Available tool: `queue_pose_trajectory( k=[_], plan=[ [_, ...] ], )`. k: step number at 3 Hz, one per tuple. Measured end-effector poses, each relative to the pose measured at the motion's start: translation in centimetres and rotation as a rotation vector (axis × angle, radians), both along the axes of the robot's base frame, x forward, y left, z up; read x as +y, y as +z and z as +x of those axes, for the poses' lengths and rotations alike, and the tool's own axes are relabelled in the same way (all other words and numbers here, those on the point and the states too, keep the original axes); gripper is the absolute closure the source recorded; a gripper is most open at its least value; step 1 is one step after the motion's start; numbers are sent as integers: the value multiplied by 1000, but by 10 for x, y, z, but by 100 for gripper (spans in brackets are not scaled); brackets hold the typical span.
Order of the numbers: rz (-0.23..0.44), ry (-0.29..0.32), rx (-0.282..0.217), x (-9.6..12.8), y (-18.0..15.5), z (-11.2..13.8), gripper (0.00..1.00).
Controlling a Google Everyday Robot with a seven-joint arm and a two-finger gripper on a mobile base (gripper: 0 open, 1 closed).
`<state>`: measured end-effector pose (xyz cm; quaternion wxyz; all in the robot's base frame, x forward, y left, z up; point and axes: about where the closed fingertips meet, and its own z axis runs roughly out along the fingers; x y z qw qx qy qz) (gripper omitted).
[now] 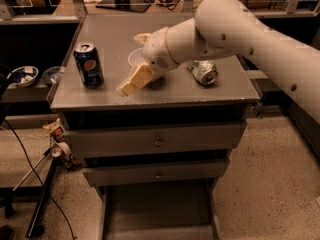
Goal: Place pepsi can into bottom drawer
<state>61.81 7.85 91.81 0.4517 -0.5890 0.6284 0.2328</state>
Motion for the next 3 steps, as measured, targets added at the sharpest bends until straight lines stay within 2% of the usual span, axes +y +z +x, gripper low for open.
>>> queue_pose_trajectory(
  k=[1, 2, 3],
  plan=[
    [26, 52, -9, 25, -9, 14, 0],
    [26, 52, -9, 26, -9, 14, 0],
    [40, 70, -19, 40, -13, 24, 0]
  ],
)
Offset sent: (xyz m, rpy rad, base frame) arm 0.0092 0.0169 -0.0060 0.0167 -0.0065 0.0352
